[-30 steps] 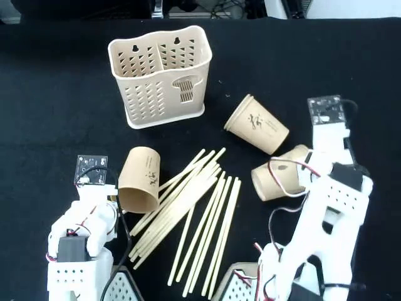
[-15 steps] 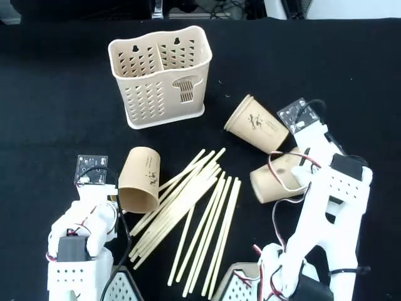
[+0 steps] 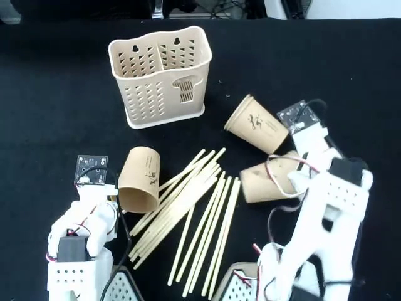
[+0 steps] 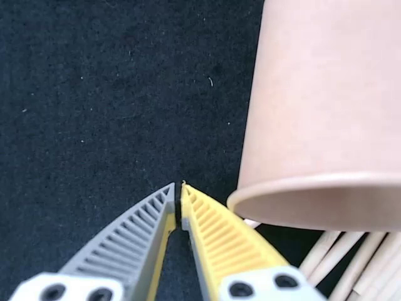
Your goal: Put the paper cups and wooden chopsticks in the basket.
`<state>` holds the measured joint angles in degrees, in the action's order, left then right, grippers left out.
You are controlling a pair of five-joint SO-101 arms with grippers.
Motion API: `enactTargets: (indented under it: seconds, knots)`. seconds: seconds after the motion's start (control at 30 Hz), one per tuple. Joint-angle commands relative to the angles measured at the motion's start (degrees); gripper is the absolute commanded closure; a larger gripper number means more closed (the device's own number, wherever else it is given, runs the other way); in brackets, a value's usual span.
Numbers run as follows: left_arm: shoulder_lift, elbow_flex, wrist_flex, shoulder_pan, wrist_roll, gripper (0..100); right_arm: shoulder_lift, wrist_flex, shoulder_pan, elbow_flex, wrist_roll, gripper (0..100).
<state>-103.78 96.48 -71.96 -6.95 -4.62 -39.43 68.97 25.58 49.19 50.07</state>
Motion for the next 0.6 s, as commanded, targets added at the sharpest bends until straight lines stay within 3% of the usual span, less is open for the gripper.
enactTargets:
  seconds: [0.0,0.2,0.57]
  knots:
    - [-0.44,0.84,-0.88,0.4,0.44,97,-12.26,7.38,-1.49,-0.75,-1.14,98.6]
    - [-0.44,0.84,-0.88,0.31,0.44,97,-28.7,18.99,-1.49,0.04,-0.97,98.6]
    - [-0.44,0.84,-0.88,0.31,0.44,97,-37.23,19.16,1.23,4.18,-1.58,98.2]
